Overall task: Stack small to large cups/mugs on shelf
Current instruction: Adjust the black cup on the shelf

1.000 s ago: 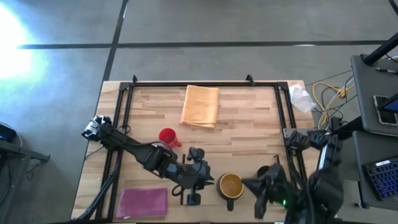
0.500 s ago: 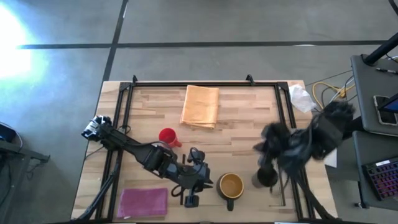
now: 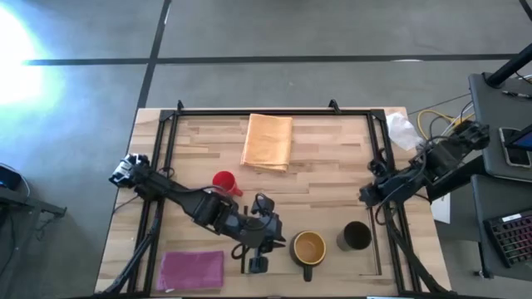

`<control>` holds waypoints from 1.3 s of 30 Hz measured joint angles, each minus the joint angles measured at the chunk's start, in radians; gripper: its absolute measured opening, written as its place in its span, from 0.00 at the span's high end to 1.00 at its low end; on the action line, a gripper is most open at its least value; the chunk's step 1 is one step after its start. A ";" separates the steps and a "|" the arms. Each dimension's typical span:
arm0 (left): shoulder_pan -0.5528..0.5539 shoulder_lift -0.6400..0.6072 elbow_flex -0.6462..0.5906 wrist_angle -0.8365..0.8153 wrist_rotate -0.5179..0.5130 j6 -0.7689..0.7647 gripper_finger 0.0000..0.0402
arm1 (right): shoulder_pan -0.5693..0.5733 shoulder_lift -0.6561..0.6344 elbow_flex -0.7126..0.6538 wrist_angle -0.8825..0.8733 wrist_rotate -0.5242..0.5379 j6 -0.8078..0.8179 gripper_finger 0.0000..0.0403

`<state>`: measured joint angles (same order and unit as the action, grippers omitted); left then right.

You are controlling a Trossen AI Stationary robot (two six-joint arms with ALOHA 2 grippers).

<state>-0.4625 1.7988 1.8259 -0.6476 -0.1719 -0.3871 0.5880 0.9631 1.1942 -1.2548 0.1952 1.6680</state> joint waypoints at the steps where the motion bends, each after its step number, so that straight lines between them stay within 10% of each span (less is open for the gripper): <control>1: 0.004 0.000 0.000 0.000 0.000 0.000 0.90 | 0.000 -0.003 -0.031 0.022 -0.005 0.012 0.98; 11: 0.018 0.000 0.000 -0.012 -0.001 -0.025 0.90 | 0.003 0.005 -0.243 0.360 -0.048 -0.017 0.98; 39: 0.025 0.000 0.000 -0.105 -0.045 -0.025 0.90 | 0.005 0.072 -0.271 0.446 -0.123 -0.035 0.98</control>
<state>-0.4375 1.7985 1.8256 -0.7528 -0.2165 -0.4122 0.5934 1.0351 0.9234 -0.8085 0.0719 1.6334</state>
